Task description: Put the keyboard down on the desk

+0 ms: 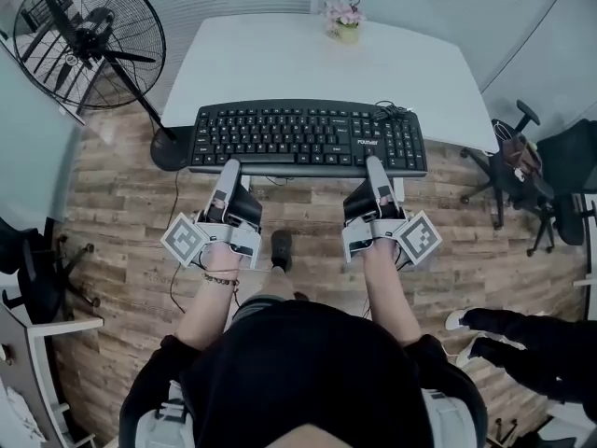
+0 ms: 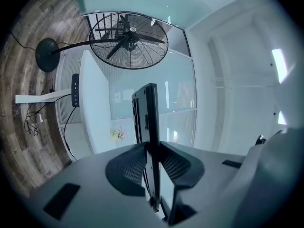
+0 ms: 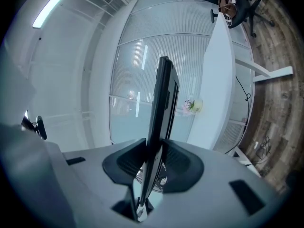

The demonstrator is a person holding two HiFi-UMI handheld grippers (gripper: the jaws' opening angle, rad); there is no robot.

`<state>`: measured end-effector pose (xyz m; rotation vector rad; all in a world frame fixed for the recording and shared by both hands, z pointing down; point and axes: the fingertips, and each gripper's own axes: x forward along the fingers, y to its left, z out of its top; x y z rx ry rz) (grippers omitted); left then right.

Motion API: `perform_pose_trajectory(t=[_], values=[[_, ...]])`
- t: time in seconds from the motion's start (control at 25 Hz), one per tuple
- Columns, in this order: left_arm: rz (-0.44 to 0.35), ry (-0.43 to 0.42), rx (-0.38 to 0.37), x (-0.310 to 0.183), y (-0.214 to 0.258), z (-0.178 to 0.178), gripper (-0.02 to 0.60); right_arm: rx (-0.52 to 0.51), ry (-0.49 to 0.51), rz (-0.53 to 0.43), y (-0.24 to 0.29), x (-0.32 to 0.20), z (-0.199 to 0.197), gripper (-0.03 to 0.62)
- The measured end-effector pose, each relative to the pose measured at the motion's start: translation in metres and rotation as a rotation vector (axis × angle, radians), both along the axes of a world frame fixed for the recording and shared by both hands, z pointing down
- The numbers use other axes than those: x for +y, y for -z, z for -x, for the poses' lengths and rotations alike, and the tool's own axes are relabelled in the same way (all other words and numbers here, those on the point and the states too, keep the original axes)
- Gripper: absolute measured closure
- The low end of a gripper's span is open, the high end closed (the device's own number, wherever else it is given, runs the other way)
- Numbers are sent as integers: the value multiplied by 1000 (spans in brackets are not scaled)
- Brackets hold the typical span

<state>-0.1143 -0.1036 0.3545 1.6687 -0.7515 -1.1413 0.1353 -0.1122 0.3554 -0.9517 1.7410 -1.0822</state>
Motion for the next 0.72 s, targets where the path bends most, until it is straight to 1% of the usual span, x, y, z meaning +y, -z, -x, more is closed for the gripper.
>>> perform_pose_trajectory(t=[0.16, 0.44, 0.72], values=[[12, -4, 5, -28, 1, 8, 488, 0, -1, 5, 0, -29, 7, 487], [-3, -8, 9, -41, -5, 8, 488, -13, -2, -3, -7, -40, 9, 487], [-7, -11, 10, -93, -2, 14, 491, -14, 3, -4, -3, -91, 14, 491]])
